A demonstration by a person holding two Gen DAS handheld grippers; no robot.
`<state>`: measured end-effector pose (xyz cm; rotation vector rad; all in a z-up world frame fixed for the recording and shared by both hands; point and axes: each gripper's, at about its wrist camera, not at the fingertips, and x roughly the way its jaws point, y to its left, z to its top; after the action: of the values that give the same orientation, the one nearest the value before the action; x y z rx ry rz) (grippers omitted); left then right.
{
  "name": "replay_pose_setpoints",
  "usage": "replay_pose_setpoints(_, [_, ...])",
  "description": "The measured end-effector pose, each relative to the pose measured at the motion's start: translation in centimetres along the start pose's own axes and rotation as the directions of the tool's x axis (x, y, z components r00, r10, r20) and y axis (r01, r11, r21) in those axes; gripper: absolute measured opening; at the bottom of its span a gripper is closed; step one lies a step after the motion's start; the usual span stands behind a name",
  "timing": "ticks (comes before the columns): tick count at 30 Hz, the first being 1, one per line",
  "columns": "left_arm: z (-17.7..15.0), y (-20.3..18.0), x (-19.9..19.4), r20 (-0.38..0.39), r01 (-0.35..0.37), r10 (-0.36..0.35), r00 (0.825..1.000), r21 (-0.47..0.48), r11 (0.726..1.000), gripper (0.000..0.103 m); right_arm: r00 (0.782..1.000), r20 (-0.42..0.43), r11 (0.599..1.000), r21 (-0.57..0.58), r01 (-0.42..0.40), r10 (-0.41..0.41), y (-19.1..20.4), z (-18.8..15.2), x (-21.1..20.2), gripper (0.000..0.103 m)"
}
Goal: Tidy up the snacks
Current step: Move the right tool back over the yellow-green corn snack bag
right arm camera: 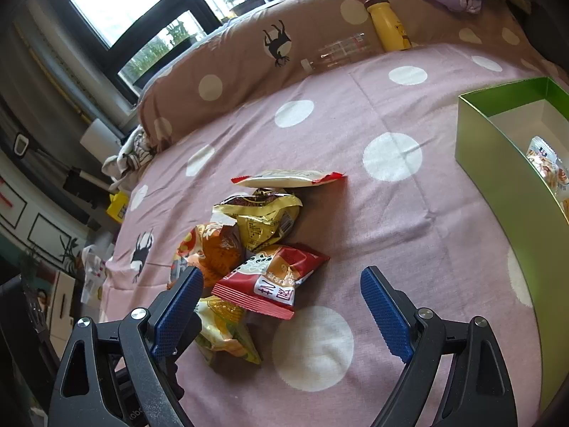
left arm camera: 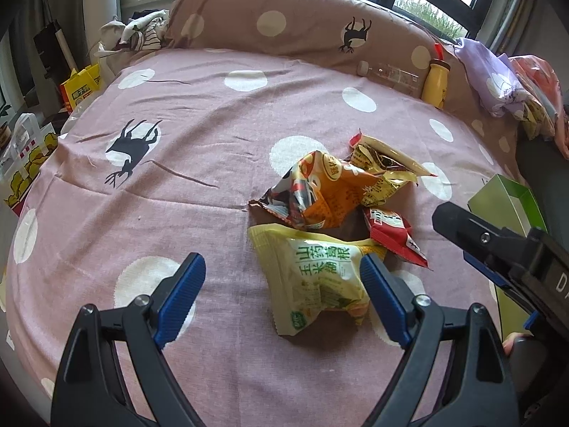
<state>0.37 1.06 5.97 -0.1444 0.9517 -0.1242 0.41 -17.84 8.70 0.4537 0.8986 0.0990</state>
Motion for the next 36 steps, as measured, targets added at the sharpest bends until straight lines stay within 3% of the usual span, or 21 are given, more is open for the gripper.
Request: replay_pose_setpoints(36, [-0.23, -0.27, 0.67, -0.047, 0.003, -0.003, 0.999, -0.005, 1.0, 0.089, 0.998, -0.013, 0.998, 0.026, -0.054, 0.054, -0.05, -0.05, -0.01, 0.09])
